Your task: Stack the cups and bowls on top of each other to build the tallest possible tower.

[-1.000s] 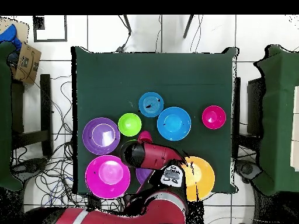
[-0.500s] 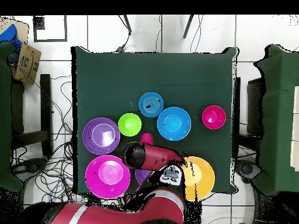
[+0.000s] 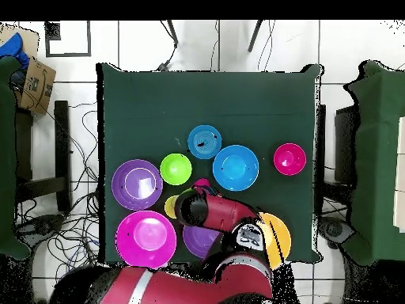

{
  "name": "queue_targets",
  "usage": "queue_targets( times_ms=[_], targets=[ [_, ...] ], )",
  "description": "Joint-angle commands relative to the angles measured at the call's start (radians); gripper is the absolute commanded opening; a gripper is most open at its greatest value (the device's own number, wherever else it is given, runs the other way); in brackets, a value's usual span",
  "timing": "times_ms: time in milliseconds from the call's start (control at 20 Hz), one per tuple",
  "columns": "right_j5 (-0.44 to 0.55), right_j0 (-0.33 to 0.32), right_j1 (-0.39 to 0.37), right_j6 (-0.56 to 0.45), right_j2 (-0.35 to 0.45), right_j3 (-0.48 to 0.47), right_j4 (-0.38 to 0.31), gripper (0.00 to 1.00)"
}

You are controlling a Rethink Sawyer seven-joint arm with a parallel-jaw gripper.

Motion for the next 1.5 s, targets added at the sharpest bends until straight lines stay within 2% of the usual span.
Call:
queue_targets(
  times_ms=[50, 300, 750, 800, 1100, 1500],
  targets=[
    [-0.054, -0.071, -0.027, 0.17, 0.213, 0.052, 0.015, 1.0],
    [-0.023, -0.122, -0.056, 0.163, 0.281, 0.072, 0.02, 1.0],
    [0.026, -0.146, -0.065, 0.152, 0.305, 0.069, 0.027, 1.0],
    [0.038, -0.143, -0.066, 0.154, 0.299, 0.067, 0.03, 0.0],
    [0.082, -0.084, -0.06, 0.169, 0.222, 0.04, 0.05, 0.0],
    [0.116, -0.08, -0.073, 0.149, 0.214, 0.023, 0.046, 0.0]
  ],
)
